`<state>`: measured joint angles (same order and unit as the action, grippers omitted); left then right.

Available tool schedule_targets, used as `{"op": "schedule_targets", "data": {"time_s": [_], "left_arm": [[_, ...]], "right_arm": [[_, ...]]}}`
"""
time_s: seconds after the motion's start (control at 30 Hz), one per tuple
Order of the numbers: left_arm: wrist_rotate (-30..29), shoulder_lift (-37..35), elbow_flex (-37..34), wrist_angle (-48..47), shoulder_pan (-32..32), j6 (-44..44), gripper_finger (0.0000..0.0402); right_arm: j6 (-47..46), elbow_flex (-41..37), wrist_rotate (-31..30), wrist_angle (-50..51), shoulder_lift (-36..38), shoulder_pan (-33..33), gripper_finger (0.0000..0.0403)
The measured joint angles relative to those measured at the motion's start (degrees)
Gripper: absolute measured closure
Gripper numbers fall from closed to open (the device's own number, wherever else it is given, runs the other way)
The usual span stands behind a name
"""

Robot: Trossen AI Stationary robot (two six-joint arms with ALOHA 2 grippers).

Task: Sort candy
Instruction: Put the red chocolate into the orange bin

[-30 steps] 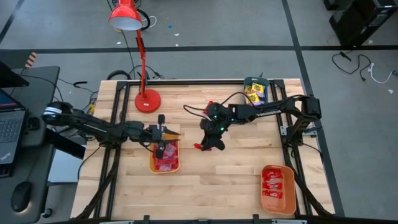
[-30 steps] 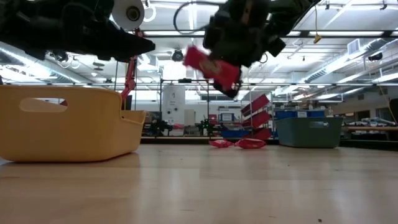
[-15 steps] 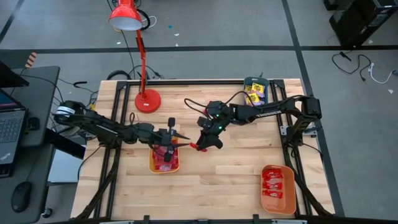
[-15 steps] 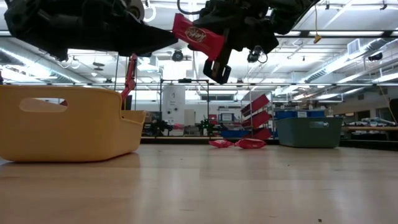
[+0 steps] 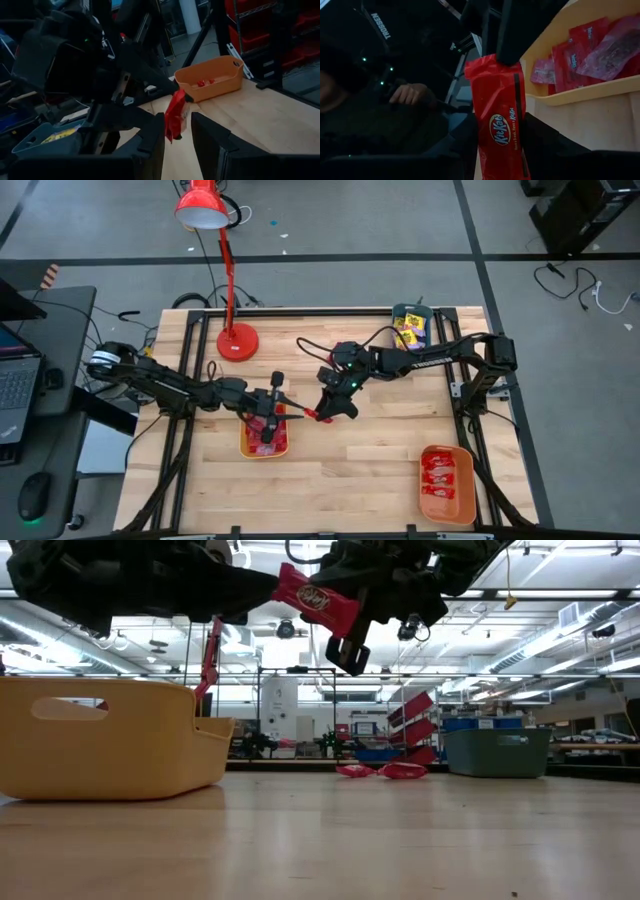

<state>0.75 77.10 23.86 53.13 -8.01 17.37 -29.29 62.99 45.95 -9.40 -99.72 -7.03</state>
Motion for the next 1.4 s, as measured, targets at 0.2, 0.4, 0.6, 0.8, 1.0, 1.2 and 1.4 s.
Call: {"op": "schedule_targets", "data": {"time_s": [0.2, 0.4, 0.6, 0.8, 1.0, 1.2, 1.4], "left_arm": [[0.0, 0.1, 0.0, 0.2, 0.0, 0.0, 0.0302], [0.0, 0.2, 0.0, 0.4, 0.0, 0.0, 0.0302], [0.0, 0.2, 0.0, 0.5, 0.0, -0.4, 0.0302], [-0.2, 0.2, 0.0, 0.8, 0.0, -0.4, 0.0302], [-0.6, 0.2, 0.0, 1.9, 0.0, -0.2, 0.0302], [-0.7, 0.2, -0.1, 2.1, 0.0, 0.0, 0.0316], [-0.2, 0.2, -0.1, 2.1, 0.0, 0.1, 0.0372]], "right_arm": [[1.3, 0.0, -0.1, 0.0, 0.0, 0.5, 0.0277], [1.0, 0.0, -1.9, -1.8, 0.0, 0.6, 0.0277], [1.0, 0.0, -2.5, -1.9, 0.0, 0.5, 0.0277], [1.3, 0.0, -2.8, -3.7, 0.0, 0.5, 0.0277], [1.4, 0.0, -3.1, -5.8, 0.0, 0.5, 0.0277], [2.5, 0.0, -3.9, -5.6, 0.0, 0.5, 0.0277], [4.8, 0.0, -3.9, -5.3, 0.0, 0.5, 0.0277]]}}
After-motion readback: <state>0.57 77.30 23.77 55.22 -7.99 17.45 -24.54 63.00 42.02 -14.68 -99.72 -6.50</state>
